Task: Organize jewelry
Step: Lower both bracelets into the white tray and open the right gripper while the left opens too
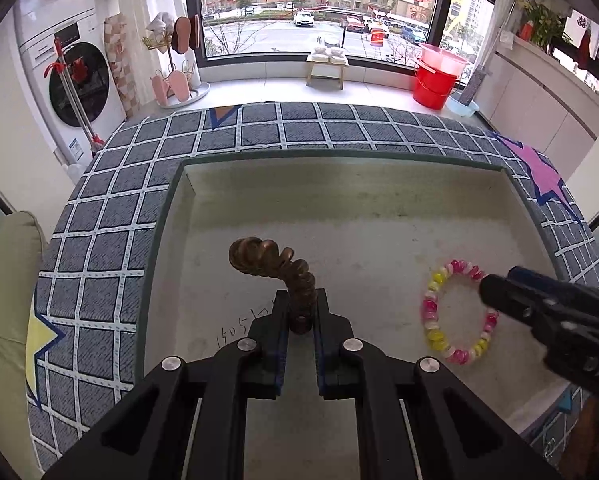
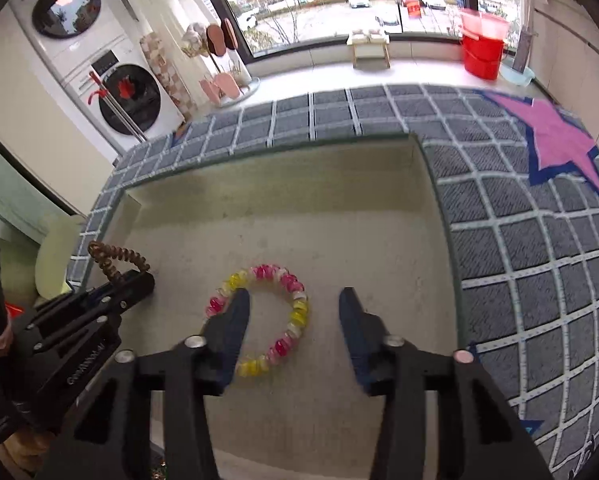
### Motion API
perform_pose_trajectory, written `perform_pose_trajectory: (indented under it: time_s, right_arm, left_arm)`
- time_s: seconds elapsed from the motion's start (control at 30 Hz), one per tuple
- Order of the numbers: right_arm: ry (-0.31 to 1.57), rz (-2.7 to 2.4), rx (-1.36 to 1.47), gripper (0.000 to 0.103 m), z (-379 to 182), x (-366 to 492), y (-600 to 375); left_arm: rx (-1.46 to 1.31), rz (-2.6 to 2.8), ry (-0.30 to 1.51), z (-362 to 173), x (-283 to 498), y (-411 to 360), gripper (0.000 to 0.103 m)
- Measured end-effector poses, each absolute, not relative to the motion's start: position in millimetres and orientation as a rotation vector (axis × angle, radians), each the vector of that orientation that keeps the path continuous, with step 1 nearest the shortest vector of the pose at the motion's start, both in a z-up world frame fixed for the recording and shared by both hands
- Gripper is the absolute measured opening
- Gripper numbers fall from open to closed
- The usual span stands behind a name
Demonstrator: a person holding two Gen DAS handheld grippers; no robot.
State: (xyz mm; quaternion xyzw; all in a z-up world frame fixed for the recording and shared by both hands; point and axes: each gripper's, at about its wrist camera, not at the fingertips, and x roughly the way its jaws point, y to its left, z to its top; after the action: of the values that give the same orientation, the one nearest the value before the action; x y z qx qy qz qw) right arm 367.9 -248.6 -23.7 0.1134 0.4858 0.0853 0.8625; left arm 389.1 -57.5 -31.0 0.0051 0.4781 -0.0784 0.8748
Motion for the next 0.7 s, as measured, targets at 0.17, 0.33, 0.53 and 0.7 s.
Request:
perform_pose_trajectory:
  time_s: [0.17,0.33,0.53,0.7]
  right_arm:
    - [0.963,0.173,0.256,0.057,2,356,-256]
    - [0.937,0.159,0.260,0.061,19,342,-260]
    - [0.942,0.157,0.271,0.061,29,328,-261]
    - [0.934,0.159,0.283,0.061,35,319,-263]
  left_arm:
    - [0.027,-0.184,0.980,-26,385,-60,0.025]
    - [0.025,-0.187,1.006,-33,391,-59,0.025]
    - [0.032,-0.194,1.005,-31,393,-61,0.025]
    - [0.026,-0.207,0.979,-22,389,-61,0.103]
